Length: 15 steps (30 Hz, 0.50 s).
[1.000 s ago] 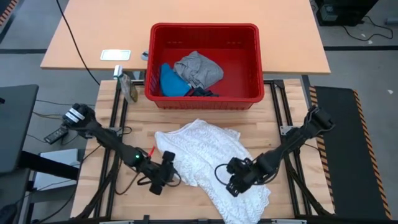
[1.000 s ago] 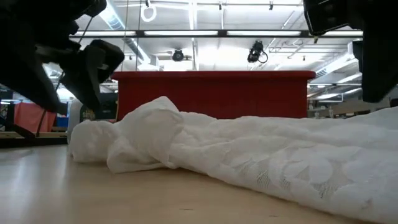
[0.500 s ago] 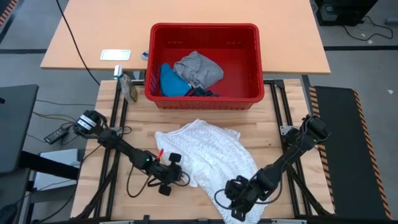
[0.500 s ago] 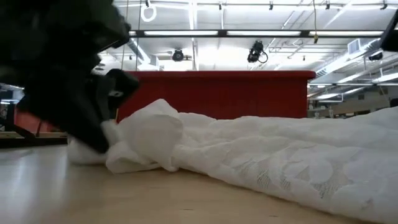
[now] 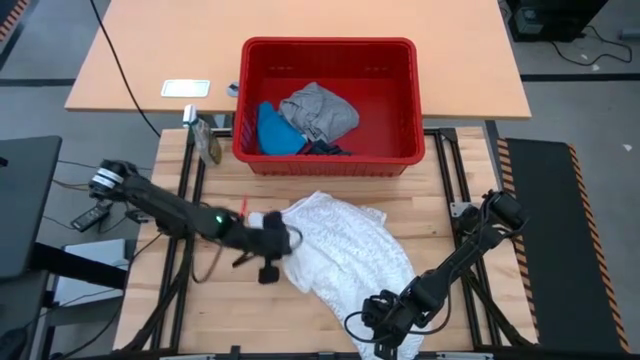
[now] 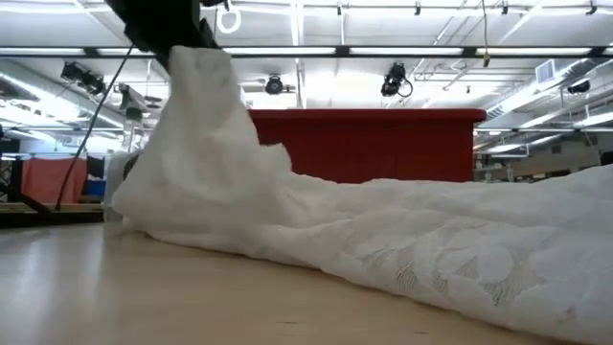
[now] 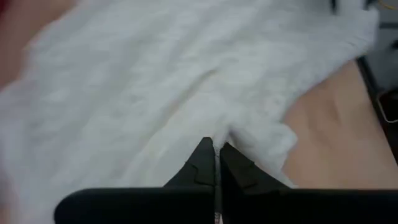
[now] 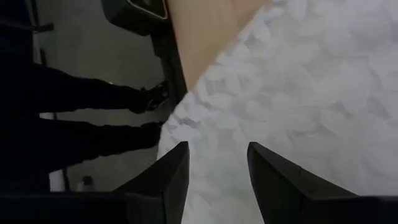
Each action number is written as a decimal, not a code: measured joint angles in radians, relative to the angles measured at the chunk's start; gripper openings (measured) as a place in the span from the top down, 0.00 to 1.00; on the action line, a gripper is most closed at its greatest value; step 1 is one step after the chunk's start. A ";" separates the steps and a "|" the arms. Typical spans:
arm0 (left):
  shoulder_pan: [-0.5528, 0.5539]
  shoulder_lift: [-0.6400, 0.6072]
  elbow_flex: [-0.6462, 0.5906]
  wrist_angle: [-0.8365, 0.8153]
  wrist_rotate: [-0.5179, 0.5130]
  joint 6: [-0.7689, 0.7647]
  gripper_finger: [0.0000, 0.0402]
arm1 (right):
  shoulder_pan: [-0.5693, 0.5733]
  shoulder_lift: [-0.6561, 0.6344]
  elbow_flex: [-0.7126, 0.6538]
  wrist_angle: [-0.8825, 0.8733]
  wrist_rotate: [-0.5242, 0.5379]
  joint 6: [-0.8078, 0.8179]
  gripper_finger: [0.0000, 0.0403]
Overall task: Fold laundry
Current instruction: Fold the white dress on the table
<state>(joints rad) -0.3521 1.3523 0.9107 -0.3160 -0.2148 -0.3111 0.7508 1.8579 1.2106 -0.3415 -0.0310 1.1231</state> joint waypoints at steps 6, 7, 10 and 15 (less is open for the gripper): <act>0.078 -0.125 0.000 -0.077 -0.001 -0.050 1.00 | 0.010 0.034 0.000 0.124 -0.007 0.032 0.58; 0.087 -0.141 0.002 -0.088 0.000 -0.051 1.00 | 0.013 0.040 -0.001 0.161 -0.007 0.036 0.58; 0.095 -0.166 -0.001 -0.134 0.000 -0.054 1.00 | 0.036 0.053 0.001 0.183 0.021 0.067 0.58; 0.097 -0.173 0.000 -0.159 0.000 -0.052 1.00 | 0.060 0.077 0.000 0.158 0.055 0.082 0.58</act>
<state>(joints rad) -0.2550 1.1788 0.9109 -0.4752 -0.2151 -0.3629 0.8112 1.9349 1.2102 -0.1835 0.0241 1.2049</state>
